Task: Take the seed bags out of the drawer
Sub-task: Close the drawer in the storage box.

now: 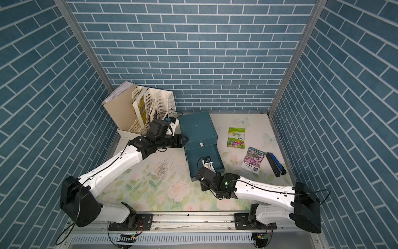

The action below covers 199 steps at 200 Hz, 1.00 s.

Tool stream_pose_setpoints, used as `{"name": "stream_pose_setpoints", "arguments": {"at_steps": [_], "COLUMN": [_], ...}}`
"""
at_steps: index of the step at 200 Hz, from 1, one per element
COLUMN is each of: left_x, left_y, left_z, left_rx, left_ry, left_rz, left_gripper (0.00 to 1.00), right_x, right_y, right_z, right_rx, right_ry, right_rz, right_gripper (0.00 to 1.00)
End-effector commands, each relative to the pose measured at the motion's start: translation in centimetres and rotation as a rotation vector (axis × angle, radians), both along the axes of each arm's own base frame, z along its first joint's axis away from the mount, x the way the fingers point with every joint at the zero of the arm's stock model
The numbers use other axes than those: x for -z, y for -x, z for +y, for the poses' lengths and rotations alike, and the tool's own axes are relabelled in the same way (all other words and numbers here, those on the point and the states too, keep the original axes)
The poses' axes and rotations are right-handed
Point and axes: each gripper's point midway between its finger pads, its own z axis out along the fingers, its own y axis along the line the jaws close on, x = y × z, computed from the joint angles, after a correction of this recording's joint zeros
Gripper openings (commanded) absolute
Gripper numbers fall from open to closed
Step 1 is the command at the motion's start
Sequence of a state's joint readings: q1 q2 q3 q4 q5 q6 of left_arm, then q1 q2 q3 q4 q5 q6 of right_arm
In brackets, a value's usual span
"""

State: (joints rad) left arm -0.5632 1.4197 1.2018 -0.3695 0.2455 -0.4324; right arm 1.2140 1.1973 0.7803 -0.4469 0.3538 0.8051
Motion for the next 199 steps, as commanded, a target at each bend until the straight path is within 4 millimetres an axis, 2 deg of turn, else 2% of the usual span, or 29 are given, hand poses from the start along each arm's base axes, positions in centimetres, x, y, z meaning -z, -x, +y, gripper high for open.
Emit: {"name": "stream_pose_setpoints", "arguments": {"at_steps": [1,39,64,155,199], "left_x": [4.0,4.0,4.1,4.1,4.3], "left_y": [2.2,2.1,2.1,1.8,1.6], "left_z": [1.0,1.0,1.0,0.9,0.7], "left_rx": [0.034,0.029,0.029,0.026,0.027], "left_ry": [-0.100,-0.096,-0.097,-0.102,-0.104], "left_rz": [0.140,0.139,0.142,0.146,0.149], "left_gripper": [0.61,0.61,0.61,0.61,0.61], "right_x": [-3.8,-4.0,-3.7,-3.4,-3.3], "right_y": [-2.0,-2.1,-2.9,-6.8,-8.6], "right_z": [2.1,2.1,2.0,2.3,3.1], "right_rx": [0.002,-0.001,0.002,0.007,-0.002], "right_ry": [-0.098,-0.098,-0.097,-0.106,-0.110], "right_rz": [-0.109,-0.116,-0.126,-0.180,-0.223], "right_gripper": [0.48,0.47,0.47,0.47,0.47]}}
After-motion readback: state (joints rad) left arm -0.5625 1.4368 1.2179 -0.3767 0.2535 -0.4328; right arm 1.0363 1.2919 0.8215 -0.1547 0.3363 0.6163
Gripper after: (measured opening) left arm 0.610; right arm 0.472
